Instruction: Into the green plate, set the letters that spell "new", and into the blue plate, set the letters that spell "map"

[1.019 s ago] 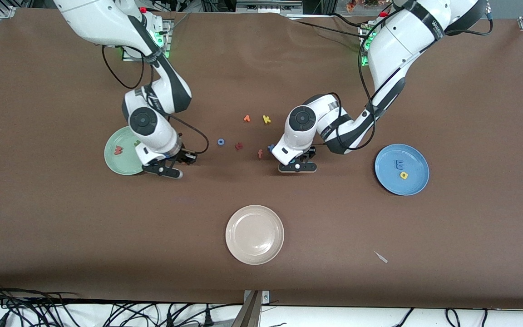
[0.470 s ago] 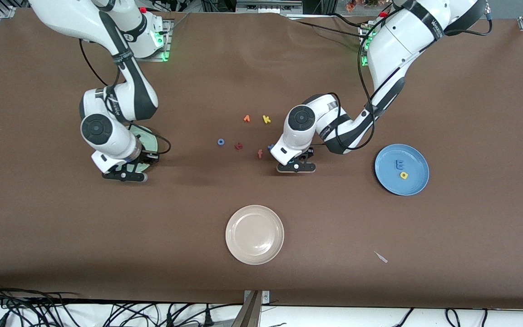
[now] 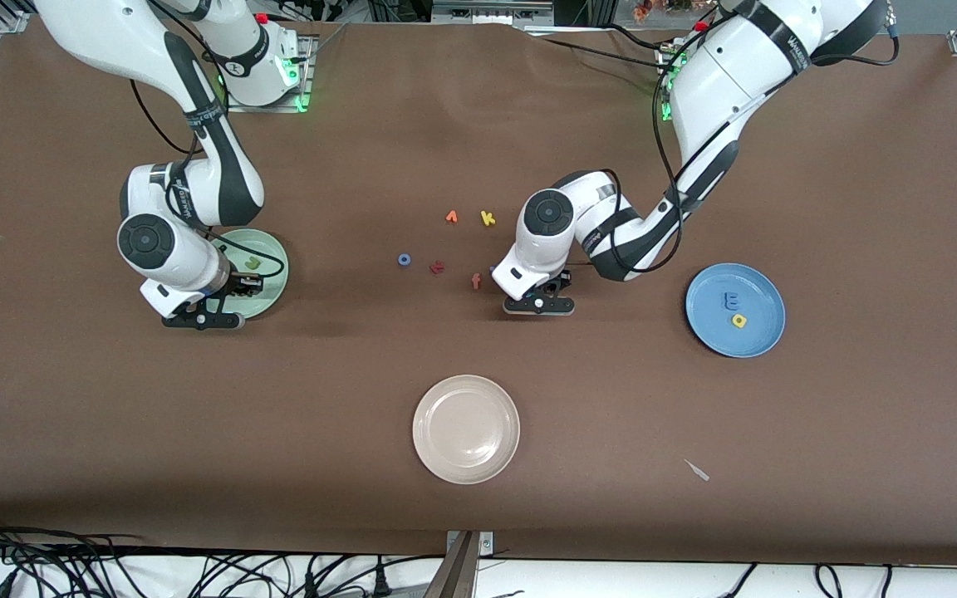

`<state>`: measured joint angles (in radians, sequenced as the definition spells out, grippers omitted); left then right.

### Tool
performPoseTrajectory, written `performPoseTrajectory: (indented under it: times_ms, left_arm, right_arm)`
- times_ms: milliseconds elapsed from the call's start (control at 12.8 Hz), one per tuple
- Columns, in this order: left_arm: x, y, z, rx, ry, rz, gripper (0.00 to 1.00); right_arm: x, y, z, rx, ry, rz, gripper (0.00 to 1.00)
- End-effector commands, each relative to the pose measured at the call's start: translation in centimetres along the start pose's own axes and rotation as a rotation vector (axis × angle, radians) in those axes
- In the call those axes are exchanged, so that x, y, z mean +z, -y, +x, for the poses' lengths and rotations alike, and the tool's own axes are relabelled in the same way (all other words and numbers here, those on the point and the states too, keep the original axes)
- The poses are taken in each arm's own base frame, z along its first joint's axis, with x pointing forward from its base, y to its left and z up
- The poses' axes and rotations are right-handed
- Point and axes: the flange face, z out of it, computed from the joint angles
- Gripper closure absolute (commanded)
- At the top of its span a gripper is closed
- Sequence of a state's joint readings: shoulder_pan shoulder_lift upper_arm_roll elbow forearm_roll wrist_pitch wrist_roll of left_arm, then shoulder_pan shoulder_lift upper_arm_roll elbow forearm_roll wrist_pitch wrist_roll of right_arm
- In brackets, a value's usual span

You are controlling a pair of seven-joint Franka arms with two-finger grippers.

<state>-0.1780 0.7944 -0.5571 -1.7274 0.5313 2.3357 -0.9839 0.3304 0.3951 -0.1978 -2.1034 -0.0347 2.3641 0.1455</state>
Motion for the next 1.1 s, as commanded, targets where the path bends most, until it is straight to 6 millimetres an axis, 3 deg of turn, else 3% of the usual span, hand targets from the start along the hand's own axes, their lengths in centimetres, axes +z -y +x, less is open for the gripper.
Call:
performPoseTrajectory:
  times_ms: [0, 78, 157, 235, 392, 470, 784, 1019]
  left_arm:
    - [1.9, 1.3, 1.1, -0.007, -0.01, 0.039, 0.85]
    - [1.5, 1.4, 1.3, -0.004, -0.015, 0.035, 0.85]
    - [0.8, 1.5, 2.0, -0.016, -0.02, 0.032, 0.86]
    - [0.3, 2.5, 2.8, -0.024, -0.019, 0.03, 0.87]
    - [-1.0, 4.7, 3.8, -0.01, 0.04, 0.05, 0.87]
    - [-2.4, 7.0, 4.8, 0.031, 0.098, 0.04, 0.87]
    - [-7.1, 18.1, 7.7, 0.144, 0.275, 0.012, 0.87]
    - [-7.2, 26.7, 8.7, 0.25, 0.399, 0.009, 0.87]
  right_arm:
    - [0.7, -0.4, -0.9, -0.024, -0.01, 0.01, 0.71]
    - [0.8, -0.6, -0.8, -0.018, -0.009, 0.009, 0.55]
    - [0.8, -0.9, -0.8, -0.008, -0.009, 0.008, 0.25]
    - [0.8, -0.9, -0.8, 0.004, -0.006, 0.016, 0.03]
    - [0.0, -0.9, -0.6, 0.032, -0.004, 0.042, 0.01]
    - [-0.6, -0.7, -0.3, 0.031, -0.001, 0.045, 0.01]
    - [-3.8, 0.0, 1.2, 0.021, 0.039, 0.044, 0.01]
    - [-8.1, 0.6, 2.6, 0.052, 0.084, 0.089, 0.01]
